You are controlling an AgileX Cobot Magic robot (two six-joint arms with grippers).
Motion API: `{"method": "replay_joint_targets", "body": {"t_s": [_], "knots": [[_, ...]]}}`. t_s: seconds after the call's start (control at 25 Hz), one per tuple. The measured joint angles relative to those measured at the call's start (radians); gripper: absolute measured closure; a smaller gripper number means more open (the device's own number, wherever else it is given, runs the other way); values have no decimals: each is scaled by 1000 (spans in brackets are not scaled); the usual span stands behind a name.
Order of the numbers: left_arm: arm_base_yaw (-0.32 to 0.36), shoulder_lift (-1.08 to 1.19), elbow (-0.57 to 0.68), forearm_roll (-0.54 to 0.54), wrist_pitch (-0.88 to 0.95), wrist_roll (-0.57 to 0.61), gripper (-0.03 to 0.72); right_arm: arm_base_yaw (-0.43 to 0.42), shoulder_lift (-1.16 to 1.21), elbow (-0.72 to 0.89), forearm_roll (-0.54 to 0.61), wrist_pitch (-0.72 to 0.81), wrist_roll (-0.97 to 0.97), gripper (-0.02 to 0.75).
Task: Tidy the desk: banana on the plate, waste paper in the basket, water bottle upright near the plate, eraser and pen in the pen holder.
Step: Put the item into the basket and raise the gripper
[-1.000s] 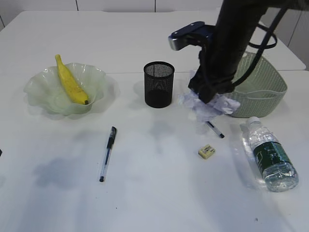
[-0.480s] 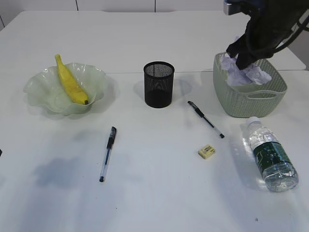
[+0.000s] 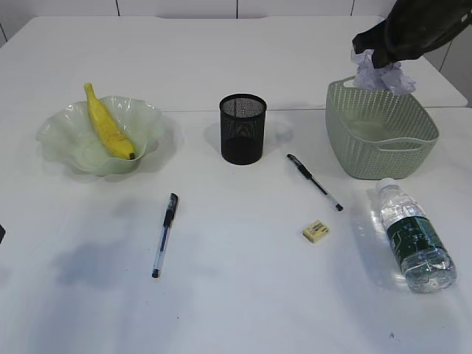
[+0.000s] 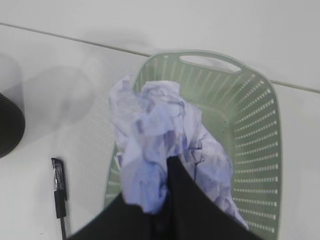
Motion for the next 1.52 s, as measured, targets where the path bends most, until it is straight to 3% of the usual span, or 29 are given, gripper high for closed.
{"method": "replay_joint_targets", "body": {"t_s": [0.48,0.96,1.52], "knots": [[0,0,0,-19,-8,0,192,-7,118,-2,-46,-41,177,677],[0,0,0,-19,-8,0,192,-7,133,-6,-49,-33,225,419],[0,0,0,-19,-11,0,192,-7,59,-88,-32,239,234,400]]}}
